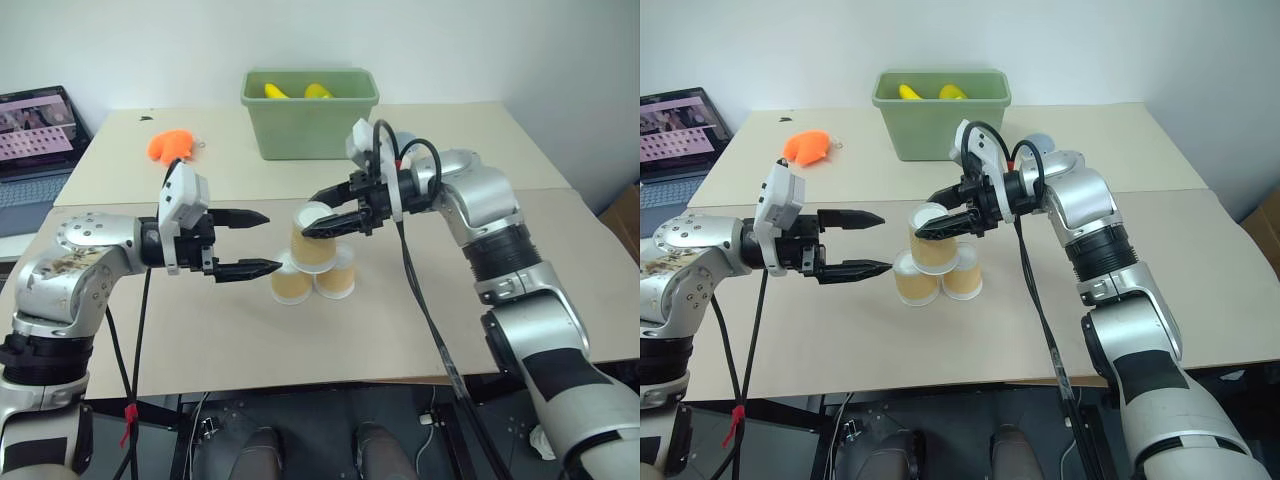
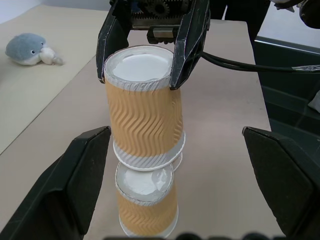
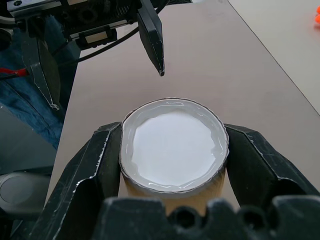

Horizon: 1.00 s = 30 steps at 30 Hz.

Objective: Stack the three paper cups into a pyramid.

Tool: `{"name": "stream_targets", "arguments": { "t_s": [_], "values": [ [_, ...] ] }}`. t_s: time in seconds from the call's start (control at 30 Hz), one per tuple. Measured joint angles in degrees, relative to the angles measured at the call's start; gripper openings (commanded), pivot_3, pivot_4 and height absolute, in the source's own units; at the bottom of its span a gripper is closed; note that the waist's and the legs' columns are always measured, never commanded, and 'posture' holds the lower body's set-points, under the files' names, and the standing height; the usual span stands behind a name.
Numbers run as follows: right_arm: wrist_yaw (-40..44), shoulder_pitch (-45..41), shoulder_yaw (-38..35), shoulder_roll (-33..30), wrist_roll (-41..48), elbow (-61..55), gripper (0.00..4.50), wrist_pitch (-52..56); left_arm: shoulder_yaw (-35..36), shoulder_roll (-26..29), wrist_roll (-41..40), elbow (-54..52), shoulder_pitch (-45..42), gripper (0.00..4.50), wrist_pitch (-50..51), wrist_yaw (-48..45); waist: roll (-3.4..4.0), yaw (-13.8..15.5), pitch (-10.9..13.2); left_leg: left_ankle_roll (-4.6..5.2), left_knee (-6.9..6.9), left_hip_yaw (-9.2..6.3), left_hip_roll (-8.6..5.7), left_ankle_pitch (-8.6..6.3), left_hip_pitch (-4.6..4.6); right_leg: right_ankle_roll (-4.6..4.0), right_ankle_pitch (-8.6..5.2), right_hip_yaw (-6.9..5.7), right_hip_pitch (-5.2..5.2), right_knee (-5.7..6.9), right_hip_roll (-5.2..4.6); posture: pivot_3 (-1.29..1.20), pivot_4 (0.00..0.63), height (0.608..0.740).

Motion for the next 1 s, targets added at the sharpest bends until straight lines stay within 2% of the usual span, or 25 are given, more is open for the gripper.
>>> {"name": "stream_targets", "arguments": {
  "t_s": [0.3, 0.67, 0.87, 1.0],
  "values": [
    [0.48, 0.87, -0.75, 0.03, -0.35, -0.51, 4.48, 2.26, -0.01, -0.05, 0.01, 0.02, -0.01, 4.5, 0.0, 0.06, 0.0, -0.07, 0.0, 0.0, -0.01, -0.02, 0.0, 0.0, -0.05, 0.0, 0.0, -0.01, -0.01, 0.01, -0.01, 0.0, 0.15, 0.732],
    [-1.54, -5.69, -9.77, -2.38, 10.68, -11.76, 4.48, 17.42, -0.01, -0.66, -0.01, 0.06, 0.01, 4.5, -0.03, 0.94, 0.01, 0.08, 0.01, 0.0, -0.01, -0.04, -0.01, 0.0, -0.08, 0.0, 0.0, -0.03, -0.03, 0.0, -0.02, 0.0, 0.15, 0.732],
    [-13.7, -4.79, -16.74, -4.54, 11.05, -13.16, 4.48, 18.58, 6.94, -5.29, -1.97, -0.05, 3.65, 4.5, 1.34, 10.98, -0.01, 0.34, 0.0, 0.0, -0.02, -0.05, -0.01, 0.0, -0.08, 0.0, 0.0, -0.04, -0.02, 0.0, -0.06, 0.0, 0.15, 0.732],
    [-29.97, 8.91, -19.35, -10.84, -0.14, -13.58, 4.48, 9.87, 15.45, -11.49, 0.44, -0.41, 11.35, 4.5, 1.11, 26.3, -0.26, 1.34, -0.19, 0.01, -0.01, 0.01, -0.06, -0.01, -0.11, -0.01, 0.01, -0.03, 0.02, -0.03, -0.15, 0.0, 0.15, 0.732]
  ]
}}
